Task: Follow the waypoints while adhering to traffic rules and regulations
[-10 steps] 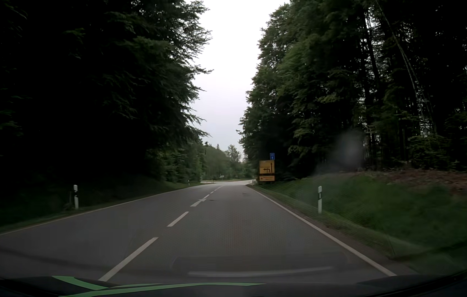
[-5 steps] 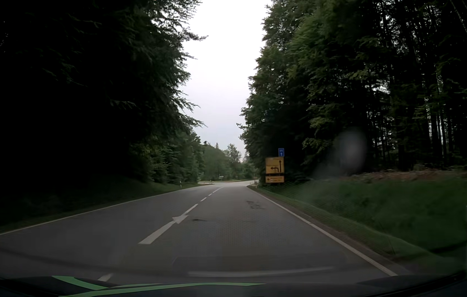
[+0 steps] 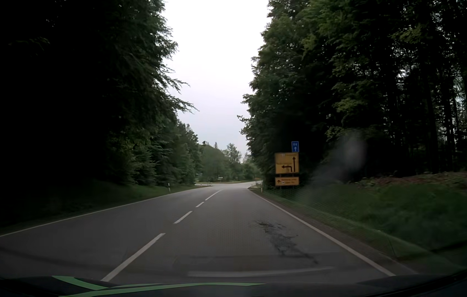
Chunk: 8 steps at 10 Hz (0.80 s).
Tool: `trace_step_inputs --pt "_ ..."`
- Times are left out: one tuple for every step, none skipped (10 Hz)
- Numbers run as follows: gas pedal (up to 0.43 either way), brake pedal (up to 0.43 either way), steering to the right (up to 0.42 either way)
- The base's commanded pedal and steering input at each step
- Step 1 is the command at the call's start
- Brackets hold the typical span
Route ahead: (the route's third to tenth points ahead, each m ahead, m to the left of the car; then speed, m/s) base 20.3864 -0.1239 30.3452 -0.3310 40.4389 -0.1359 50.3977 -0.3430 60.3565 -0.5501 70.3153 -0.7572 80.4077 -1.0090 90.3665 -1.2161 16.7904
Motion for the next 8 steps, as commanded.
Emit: trace_step_inputs --pt "0.000 0.043 -0.001" --pt "0.000 0.043 -0.001" --pt "0.000 0.043 -0.001" --pt "0.000 0.061 0.000" --pt "0.000 0.061 -0.001" --pt "0.000 0.061 -0.001" --pt "0.000 0.061 -0.001" --pt "0.000 0.061 -0.001"
